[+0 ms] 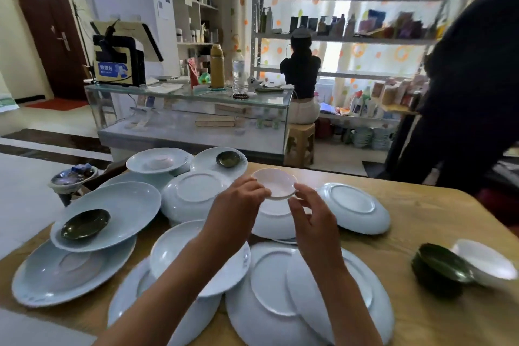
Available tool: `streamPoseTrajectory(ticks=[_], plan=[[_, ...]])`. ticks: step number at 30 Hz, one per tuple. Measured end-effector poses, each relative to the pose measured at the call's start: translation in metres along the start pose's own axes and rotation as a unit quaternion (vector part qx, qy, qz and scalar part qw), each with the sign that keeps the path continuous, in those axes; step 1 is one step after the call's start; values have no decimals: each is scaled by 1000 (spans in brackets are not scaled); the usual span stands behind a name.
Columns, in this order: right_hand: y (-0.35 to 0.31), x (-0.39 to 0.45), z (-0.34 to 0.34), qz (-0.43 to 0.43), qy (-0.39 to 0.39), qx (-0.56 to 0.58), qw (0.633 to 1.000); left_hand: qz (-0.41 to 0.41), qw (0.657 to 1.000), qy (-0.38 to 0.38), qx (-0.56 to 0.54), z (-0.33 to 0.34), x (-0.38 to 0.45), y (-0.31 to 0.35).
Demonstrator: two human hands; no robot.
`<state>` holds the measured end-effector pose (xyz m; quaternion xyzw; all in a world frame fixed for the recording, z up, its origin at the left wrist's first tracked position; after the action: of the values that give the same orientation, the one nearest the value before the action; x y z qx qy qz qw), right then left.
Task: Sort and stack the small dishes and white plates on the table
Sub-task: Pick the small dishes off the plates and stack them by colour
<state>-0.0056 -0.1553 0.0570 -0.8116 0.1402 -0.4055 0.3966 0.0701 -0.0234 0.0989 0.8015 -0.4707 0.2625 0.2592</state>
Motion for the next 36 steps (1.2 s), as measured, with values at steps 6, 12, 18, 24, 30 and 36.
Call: streamPoseTrajectory(ticks=[6, 12, 18, 24, 30, 36], plan=[[33, -12, -85, 20, 47, -23, 998, 40, 997, -49, -53, 46, 17, 85], [73, -28, -179, 29, 102, -98, 989, 83, 988, -35, -127, 94, 37, 171], [131, -49, -263, 112, 198, -140, 964, 88, 985, -65, -137, 139, 52, 235], [197, -67, -313, 194, 236, -271, 913, 103, 972, -137, -158, 167, 54, 257], [224, -65, -321, 225, 217, -326, 892, 85, 969, -158, -168, 174, 65, 249], [231, -58, -312, 264, 173, -338, 887, 64, 971, -157, -167, 165, 72, 230]])
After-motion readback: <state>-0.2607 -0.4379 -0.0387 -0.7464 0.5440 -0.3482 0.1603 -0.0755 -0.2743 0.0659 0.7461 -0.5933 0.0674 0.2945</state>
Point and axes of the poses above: each hand's wrist, its own x-axis towards the middle knuckle, its own z-axis out of the palm, y = z × x, the point moved 7 cm from there along x, towards the middle knuckle, and after that the axes turned 2 degrees about -x, right-handed, at the moved point
